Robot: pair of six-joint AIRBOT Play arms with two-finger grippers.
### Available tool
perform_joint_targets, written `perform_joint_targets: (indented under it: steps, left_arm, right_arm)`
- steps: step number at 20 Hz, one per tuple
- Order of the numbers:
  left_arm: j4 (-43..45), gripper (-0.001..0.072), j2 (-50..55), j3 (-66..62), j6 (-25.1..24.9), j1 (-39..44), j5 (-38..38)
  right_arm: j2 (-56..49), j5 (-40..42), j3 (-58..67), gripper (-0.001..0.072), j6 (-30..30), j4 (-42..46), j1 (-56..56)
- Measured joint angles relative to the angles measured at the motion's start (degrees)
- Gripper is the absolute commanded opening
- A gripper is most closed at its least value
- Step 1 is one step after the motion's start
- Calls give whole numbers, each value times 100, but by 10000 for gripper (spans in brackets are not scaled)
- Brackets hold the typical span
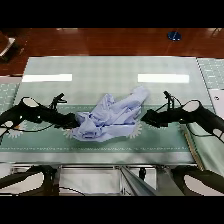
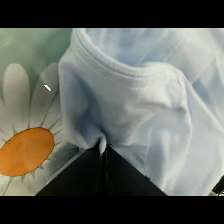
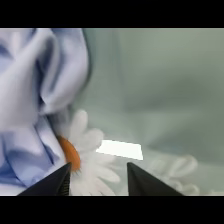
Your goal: Fold the shirts.
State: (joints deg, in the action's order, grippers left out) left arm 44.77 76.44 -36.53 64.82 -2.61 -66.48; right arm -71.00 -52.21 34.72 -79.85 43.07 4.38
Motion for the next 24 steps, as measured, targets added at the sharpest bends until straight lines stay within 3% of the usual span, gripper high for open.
perform_joint_targets:
  steps: [3, 4, 6, 8, 9, 15, 21, 24]
  left_arm:
    - [-52, 19, 33, 0, -63, 9, -15]
    - [-61, 19, 37, 0, -79, 11, -13]
    - [-72, 19, 44, 0, -90, 11, 20]
    - [-133, 19, 46, 0, -103, 11, 79]
    - [-205, 19, 46, 0, -103, 11, 136]
    - [-566, 19, -334, -859, -109, -15, 339]
    - [-826, 18, -1696, -2966, 251, -243, 1287]
    - [-782, 19, -2516, -3753, 402, -479, 1762]
  right_arm:
    - [-592, 109, 455, 398, 118, -341, 116]
    - [-763, 111, 610, 361, 149, -417, 136]
    - [-1104, 125, 935, 248, 181, -531, 166]
    - [-1403, 157, 1272, 61, 227, -586, 208]
    - [-1530, 111, 1458, 25, 282, -616, 247]
    - [-1602, -555, 3283, 24, 448, -140, 190]
    - [-758, -1392, 6540, 24, -94, 1381, -195]
    - [81, -1679, 7399, 24, -221, 2129, -273]
